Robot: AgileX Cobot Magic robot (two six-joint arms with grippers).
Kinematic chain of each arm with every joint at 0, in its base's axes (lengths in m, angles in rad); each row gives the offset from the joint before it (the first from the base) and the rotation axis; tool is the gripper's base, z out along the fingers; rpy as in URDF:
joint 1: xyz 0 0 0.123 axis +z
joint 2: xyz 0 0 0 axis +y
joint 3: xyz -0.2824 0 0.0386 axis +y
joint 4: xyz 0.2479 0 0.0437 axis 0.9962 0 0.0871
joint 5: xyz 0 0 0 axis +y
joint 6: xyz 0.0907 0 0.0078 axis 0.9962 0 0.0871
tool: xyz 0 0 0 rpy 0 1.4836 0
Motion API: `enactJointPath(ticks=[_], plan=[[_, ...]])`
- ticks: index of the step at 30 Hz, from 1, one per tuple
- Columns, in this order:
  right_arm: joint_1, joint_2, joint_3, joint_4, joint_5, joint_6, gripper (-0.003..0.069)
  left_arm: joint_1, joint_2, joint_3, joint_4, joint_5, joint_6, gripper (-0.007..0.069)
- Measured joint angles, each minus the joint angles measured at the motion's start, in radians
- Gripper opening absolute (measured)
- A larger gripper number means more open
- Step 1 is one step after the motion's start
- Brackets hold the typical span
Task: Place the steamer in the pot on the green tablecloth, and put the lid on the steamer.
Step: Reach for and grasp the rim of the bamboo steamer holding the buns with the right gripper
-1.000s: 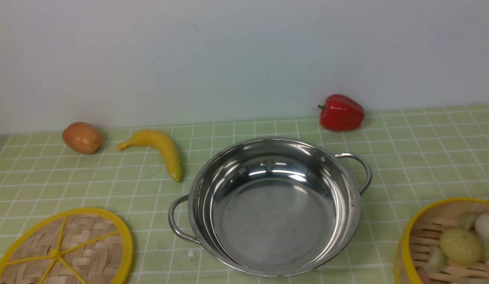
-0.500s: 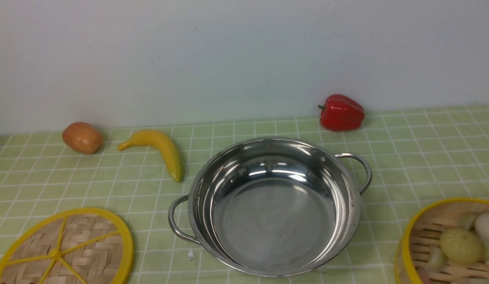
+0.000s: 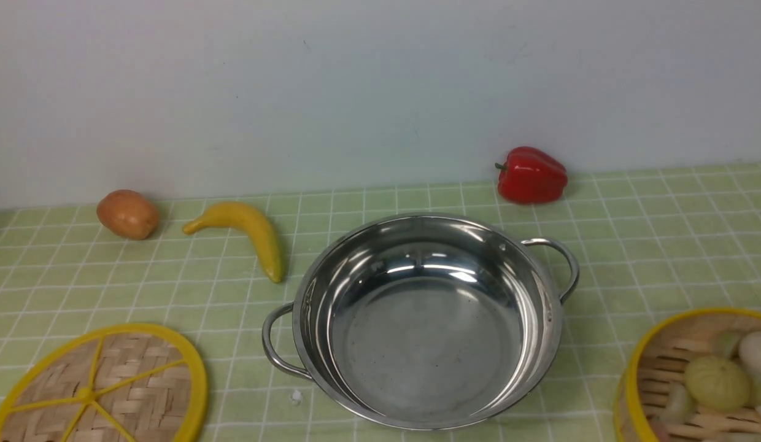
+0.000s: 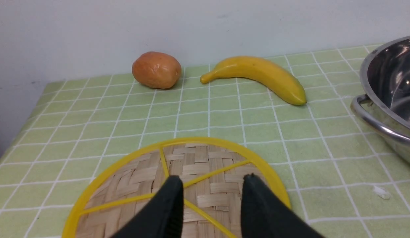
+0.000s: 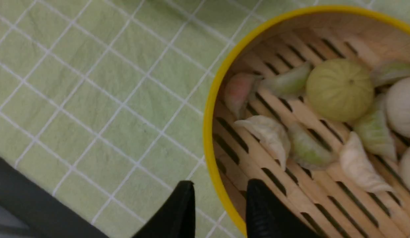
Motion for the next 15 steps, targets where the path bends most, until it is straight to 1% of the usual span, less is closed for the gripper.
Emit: enactJointPath(ticks=[4, 6, 9, 13, 15], plan=[[0.045, 0.119, 0.000, -0.004, -0.001, -0.011, 0.0242, 0.000, 0.000, 0.000, 0.000, 0.000, 0.000, 0.0243], [0.103, 0.207, 0.000, -0.041, -0.001, 0.002, 0.0242, 0.000, 0.000, 0.000, 0.000, 0.000, 0.000, 0.0243], [0.154, 0.292, -0.001, -0.093, -0.001, 0.052, 0.0248, 0.000, 0.000, 0.000, 0.000, 0.000, 0.000, 0.0243], [0.181, 0.359, -0.001, -0.110, -0.005, 0.074, 0.0279, 0.000, 0.000, 0.000, 0.000, 0.000, 0.000, 0.0243], [0.195, 0.394, -0.001, -0.110, -0.015, 0.079, 0.0306, 0.000, 0.000, 0.000, 0.000, 0.000, 0.000, 0.0243]])
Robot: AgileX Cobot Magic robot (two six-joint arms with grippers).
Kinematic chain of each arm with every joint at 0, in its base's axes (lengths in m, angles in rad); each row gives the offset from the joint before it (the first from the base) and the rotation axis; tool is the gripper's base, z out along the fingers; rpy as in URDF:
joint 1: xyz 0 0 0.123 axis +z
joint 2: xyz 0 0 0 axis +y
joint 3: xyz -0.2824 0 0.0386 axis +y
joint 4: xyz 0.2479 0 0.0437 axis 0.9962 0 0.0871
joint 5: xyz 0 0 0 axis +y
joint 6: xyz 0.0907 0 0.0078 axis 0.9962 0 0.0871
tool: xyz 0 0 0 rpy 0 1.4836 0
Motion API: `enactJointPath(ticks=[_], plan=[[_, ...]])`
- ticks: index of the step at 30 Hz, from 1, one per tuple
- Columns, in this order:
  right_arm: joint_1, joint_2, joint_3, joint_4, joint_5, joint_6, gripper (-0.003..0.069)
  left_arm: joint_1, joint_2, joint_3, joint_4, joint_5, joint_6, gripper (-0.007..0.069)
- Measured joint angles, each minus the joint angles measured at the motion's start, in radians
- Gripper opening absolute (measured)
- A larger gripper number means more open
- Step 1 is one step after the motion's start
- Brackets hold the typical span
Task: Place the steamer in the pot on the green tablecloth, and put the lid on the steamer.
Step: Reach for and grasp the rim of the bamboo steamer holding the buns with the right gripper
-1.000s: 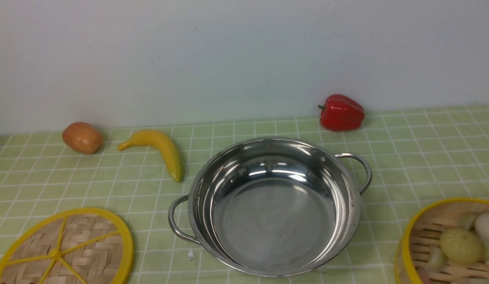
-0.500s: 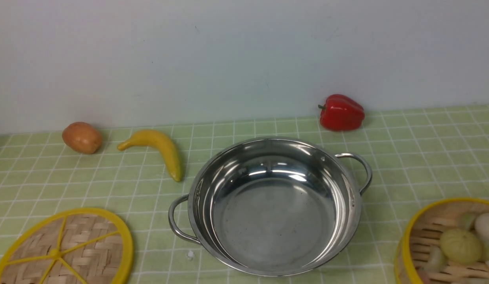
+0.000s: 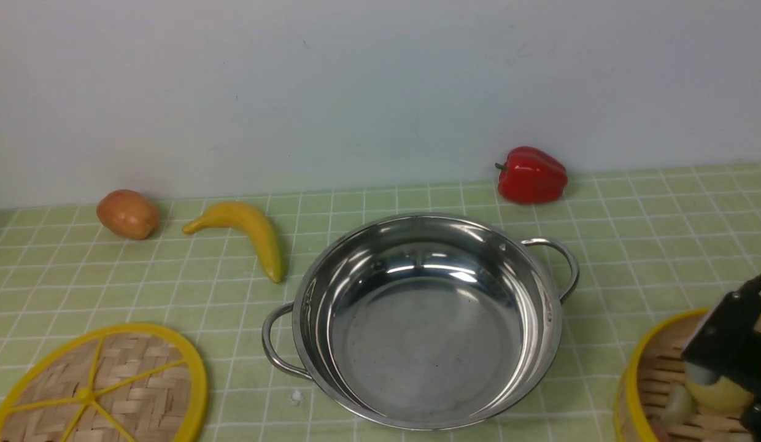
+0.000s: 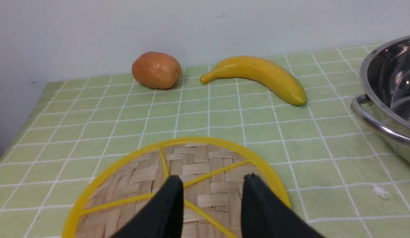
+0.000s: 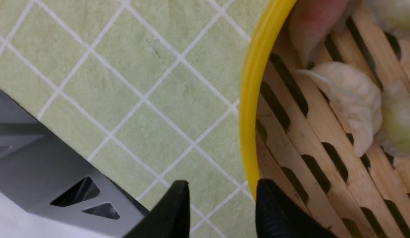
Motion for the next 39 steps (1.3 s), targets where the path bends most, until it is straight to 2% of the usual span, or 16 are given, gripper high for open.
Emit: enactJointPath(ticks=[8, 29, 30, 33, 34, 35, 37, 39], plan=[[0.012, 0.087, 0.000, -0.019, -0.064, 0.001, 0.0362, 0.000, 0.000, 0.000, 0.000, 0.000, 0.000, 0.0243], [0.012, 0.293, 0.000, -0.026, -0.156, 0.009, 0.0352, 0.000, 0.000, 0.000, 0.000, 0.000, 0.000, 0.0243], [0.012, 0.299, 0.000, -0.026, -0.158, 0.014, 0.0342, 0.000, 0.000, 0.000, 0.000, 0.000, 0.000, 0.0243], [0.012, 0.312, -0.007, -0.042, -0.162, 0.048, 0.0225, 0.000, 0.000, 0.000, 0.000, 0.000, 0.000, 0.0243], [0.012, 0.313, -0.007, -0.042, -0.162, 0.051, 0.0216, 0.000, 0.000, 0.000, 0.000, 0.000, 0.000, 0.0243], [0.013, 0.316, -0.007, -0.037, -0.160, 0.067, 0.0130, 0.000, 0.000, 0.000, 0.000, 0.000, 0.000, 0.0243], [0.015, 0.317, -0.008, -0.046, -0.164, 0.071, 0.0070, 0.000, 0.000, 0.000, 0.000, 0.000, 0.000, 0.0243], [0.016, 0.316, -0.016, -0.060, -0.177, 0.087, 0.0064, 0.000, 0.000, 0.000, 0.000, 0.000, 0.000, 0.0243]])
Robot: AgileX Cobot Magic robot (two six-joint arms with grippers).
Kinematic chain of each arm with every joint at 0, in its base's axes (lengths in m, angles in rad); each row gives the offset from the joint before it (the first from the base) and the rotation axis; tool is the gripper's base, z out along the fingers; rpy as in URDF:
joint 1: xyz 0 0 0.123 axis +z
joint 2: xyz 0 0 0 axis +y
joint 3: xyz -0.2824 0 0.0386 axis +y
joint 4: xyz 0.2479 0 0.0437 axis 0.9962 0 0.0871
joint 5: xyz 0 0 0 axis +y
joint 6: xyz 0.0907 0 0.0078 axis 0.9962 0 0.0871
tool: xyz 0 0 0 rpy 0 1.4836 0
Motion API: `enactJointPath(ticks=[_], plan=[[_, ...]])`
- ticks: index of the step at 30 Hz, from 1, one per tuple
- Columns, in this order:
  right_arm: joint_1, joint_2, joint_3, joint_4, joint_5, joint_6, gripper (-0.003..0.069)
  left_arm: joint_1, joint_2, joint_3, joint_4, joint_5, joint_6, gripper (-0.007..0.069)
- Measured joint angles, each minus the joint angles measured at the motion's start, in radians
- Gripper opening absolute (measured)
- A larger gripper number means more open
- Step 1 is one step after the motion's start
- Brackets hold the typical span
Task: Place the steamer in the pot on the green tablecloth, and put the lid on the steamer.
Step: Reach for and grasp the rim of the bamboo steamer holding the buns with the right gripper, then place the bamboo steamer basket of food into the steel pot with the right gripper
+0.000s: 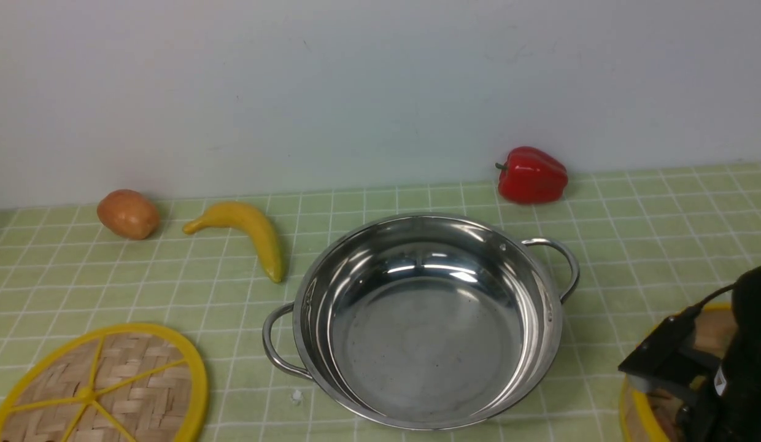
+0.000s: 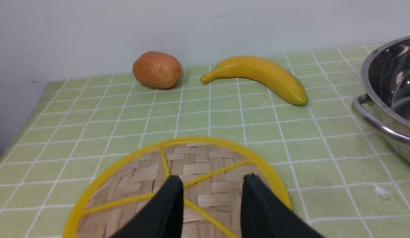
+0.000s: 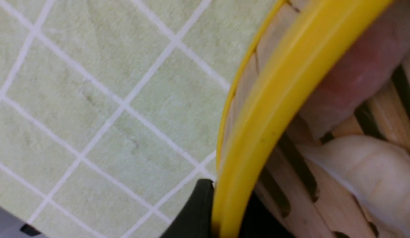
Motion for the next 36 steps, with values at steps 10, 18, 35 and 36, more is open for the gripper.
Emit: enactJointPath(ticks=[10, 18, 35, 36], plan=[[0.000, -0.091, -0.177, -0.058, 0.186, 0.053, 0.0057, 0.000, -0.001, 0.000, 0.000, 0.000, 0.000, 0.0243], [0.042, -0.113, -0.449, -0.087, 0.207, -0.102, 0.0057, 0.000, -0.001, 0.000, 0.000, 0.000, 0.000, 0.0243], [0.433, 0.281, -0.871, -0.143, 0.220, -0.337, 0.0057, 0.000, -0.001, 0.000, 0.000, 0.000, 0.000, 0.0243], [0.440, 0.307, -0.877, -0.146, 0.220, -0.340, 0.0057, 0.000, -0.001, 0.000, 0.000, 0.000, 0.000, 0.0243]])
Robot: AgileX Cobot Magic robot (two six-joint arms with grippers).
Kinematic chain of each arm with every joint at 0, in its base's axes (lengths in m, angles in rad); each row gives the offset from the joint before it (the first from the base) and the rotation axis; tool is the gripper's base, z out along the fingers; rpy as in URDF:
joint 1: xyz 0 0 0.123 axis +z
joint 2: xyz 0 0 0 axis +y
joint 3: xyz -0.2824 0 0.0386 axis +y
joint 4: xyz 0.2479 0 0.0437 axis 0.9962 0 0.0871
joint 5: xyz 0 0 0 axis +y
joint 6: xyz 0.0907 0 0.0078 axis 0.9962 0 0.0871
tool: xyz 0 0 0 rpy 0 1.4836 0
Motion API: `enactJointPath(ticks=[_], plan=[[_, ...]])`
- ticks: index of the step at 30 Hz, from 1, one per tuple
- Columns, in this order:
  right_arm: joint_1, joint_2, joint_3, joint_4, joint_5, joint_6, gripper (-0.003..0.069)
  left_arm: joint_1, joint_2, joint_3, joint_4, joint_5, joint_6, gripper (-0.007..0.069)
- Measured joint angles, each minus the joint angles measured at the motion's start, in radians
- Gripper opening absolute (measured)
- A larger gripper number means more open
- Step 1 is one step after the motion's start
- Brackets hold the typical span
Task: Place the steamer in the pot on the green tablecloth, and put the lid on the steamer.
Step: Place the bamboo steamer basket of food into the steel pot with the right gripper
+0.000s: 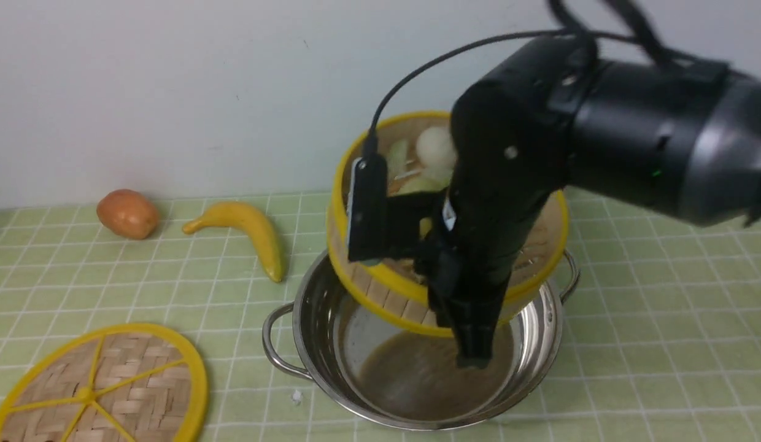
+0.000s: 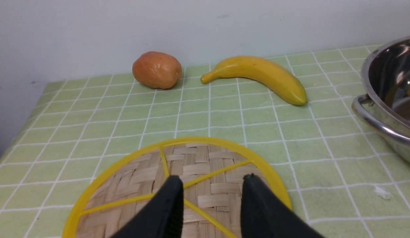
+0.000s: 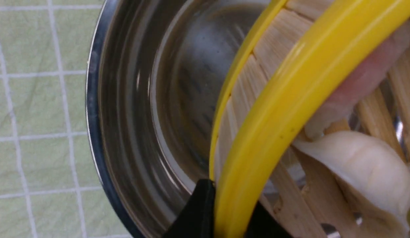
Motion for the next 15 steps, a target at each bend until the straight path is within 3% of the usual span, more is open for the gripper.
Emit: enactJointPath(ticks=[15], plan=[[0.009, 0.192, -0.011, 0.059, -0.001, 0.039, 0.0056, 0.000, 0.000, 0.000, 0.000, 0.000, 0.000, 0.0243]])
